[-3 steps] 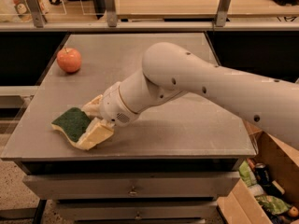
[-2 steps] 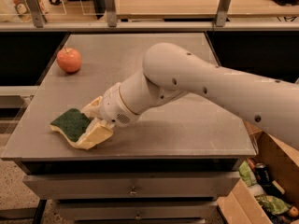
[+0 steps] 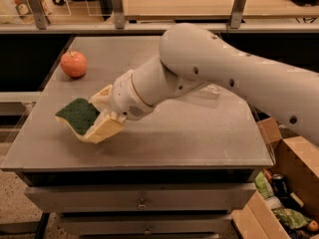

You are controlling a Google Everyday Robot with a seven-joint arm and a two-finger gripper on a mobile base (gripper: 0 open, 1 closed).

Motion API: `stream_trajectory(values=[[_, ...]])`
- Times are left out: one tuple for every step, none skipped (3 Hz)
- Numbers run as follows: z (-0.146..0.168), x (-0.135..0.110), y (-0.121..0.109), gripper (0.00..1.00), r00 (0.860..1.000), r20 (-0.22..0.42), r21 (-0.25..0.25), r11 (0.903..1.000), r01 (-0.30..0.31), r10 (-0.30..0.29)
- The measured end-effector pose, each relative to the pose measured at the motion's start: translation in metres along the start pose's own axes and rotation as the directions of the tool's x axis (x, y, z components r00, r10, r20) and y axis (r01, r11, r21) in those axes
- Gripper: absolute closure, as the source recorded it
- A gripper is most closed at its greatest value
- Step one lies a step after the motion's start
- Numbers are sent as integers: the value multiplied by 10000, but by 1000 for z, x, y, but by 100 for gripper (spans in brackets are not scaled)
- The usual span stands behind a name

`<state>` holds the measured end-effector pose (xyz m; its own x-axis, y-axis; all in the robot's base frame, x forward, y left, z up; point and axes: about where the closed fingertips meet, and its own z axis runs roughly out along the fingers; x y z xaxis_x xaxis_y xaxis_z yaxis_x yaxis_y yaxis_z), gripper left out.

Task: Move sponge near apple

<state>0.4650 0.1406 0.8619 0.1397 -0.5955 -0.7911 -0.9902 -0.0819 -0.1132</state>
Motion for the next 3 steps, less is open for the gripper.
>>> stream_trajectory(values=[[-10, -9, -18, 100, 9995, -233, 206, 9995, 234, -229], [-8, -14, -45, 100, 9982, -468, 188, 9991, 384, -375], [-2, -15, -71, 100, 9973, -574, 116, 9989, 462, -455]])
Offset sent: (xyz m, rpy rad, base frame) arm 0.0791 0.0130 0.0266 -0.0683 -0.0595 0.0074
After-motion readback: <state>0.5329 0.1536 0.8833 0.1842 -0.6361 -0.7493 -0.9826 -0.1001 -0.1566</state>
